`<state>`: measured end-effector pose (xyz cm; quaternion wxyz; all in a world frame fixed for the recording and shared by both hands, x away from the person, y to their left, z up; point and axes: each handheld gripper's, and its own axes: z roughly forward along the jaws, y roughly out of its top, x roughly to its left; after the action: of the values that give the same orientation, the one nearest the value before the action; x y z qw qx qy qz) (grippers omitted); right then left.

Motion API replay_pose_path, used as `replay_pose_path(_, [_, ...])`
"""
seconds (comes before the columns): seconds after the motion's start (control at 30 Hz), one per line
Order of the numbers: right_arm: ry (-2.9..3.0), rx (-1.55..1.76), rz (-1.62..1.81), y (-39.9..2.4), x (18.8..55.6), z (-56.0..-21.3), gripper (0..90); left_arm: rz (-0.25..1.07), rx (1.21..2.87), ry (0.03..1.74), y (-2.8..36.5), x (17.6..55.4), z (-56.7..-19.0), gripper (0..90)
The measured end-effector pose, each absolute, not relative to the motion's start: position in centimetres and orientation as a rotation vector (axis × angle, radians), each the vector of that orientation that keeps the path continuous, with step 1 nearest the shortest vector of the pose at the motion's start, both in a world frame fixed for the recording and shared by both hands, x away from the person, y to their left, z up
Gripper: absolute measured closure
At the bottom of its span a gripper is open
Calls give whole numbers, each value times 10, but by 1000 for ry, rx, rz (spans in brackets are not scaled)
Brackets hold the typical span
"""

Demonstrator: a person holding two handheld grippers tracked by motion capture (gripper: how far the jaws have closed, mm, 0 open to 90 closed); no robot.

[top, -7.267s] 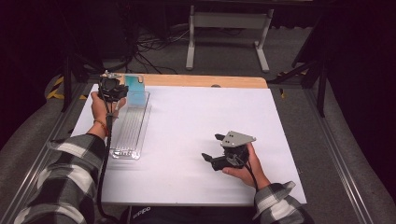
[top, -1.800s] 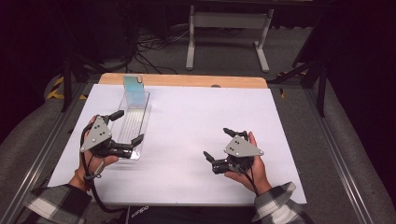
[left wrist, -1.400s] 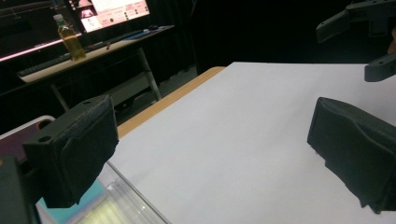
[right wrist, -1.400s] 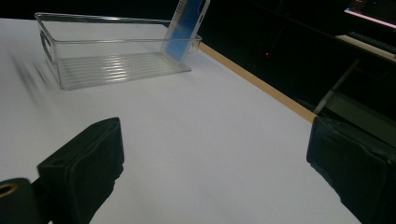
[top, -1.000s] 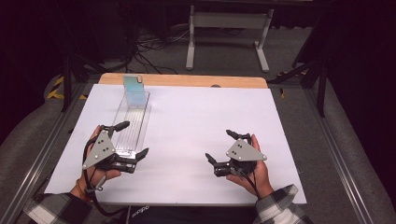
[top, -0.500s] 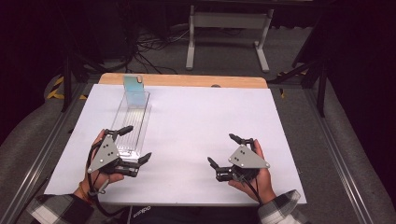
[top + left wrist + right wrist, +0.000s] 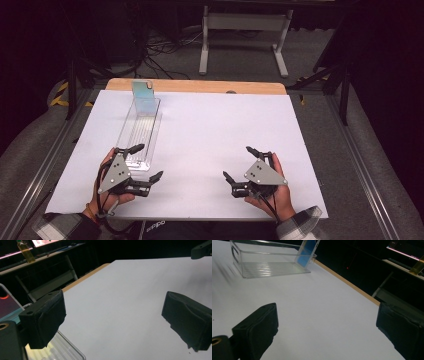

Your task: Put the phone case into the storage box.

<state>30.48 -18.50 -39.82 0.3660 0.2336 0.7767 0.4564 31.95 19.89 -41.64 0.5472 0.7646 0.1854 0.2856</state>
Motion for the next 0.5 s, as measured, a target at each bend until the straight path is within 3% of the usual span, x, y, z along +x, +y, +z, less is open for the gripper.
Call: replay_pose_path(0.5, [2016,601,1171,-189,295,-405,41,622,1848,486,207,313,-433,46])
